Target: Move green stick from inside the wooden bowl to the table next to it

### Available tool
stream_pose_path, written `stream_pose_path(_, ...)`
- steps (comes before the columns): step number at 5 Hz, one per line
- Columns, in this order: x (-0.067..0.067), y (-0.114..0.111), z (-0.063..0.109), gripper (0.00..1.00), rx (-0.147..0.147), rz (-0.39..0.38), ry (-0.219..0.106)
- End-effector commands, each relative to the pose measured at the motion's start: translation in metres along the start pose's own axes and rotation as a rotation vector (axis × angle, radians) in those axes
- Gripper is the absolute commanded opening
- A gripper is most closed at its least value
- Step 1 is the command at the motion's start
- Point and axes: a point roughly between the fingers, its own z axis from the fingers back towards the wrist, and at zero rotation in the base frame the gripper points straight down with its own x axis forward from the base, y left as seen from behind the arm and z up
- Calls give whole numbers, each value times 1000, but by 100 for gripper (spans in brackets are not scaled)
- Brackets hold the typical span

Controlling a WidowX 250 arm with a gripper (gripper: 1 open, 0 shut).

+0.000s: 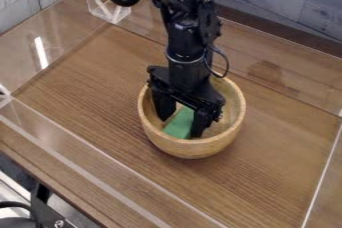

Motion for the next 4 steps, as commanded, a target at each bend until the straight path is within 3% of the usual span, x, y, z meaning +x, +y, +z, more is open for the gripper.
stream_pose_path(1, 4, -2, 5, 100, -3, -20, -41)
stream_pose_path(4, 7, -2, 7, 100, -9, -14, -74)
